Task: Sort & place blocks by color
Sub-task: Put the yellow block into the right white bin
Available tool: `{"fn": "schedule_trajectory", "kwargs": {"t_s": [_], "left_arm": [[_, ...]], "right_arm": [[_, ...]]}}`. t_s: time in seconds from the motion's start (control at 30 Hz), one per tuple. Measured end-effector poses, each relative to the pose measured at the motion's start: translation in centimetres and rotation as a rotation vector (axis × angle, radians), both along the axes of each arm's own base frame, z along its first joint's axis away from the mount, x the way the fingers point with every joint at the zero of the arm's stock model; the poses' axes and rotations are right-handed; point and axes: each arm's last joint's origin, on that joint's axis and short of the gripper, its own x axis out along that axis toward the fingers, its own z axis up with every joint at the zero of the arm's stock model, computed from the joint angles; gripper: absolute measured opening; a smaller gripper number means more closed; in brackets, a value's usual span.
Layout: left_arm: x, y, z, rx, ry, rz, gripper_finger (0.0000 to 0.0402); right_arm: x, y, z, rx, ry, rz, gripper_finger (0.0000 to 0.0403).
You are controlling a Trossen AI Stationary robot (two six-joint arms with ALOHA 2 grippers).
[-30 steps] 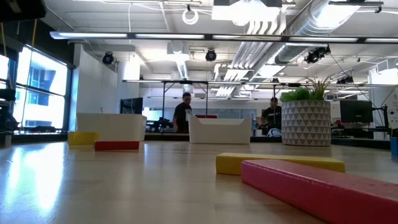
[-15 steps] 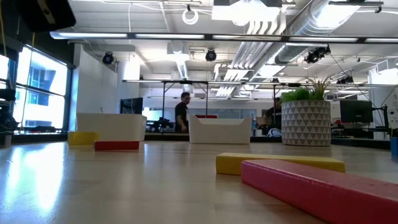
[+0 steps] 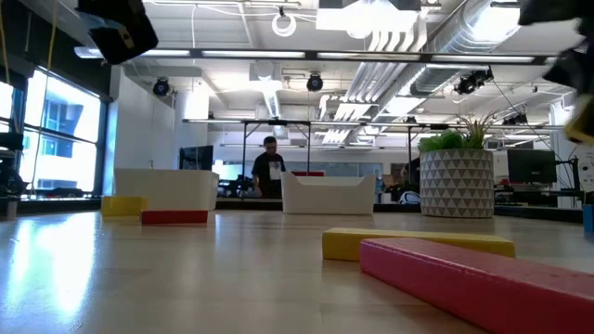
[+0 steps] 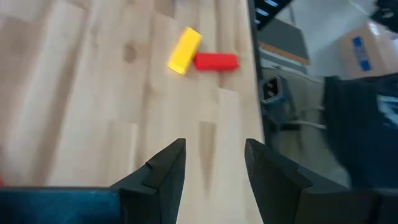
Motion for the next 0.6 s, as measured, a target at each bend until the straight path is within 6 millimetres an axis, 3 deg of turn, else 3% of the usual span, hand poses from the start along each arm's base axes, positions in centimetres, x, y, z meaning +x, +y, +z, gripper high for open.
{"fn": "schedule_trajectory", "kwargs": {"t_s": [0.27,0.6], "left_arm": [[0.3,1.0,0.0,0.138,-0.036,0.082,0.0152],[0.5,2.6,0.1,0.287,-0.061,0.292,0.0152]], "right_arm": [[2.7,-4.7,3.6,-0.116,-0.282,-0.057,0.0034],[7.3,-11.1,6.2,-0.318,-0.515,-0.079,0.0036]]}}
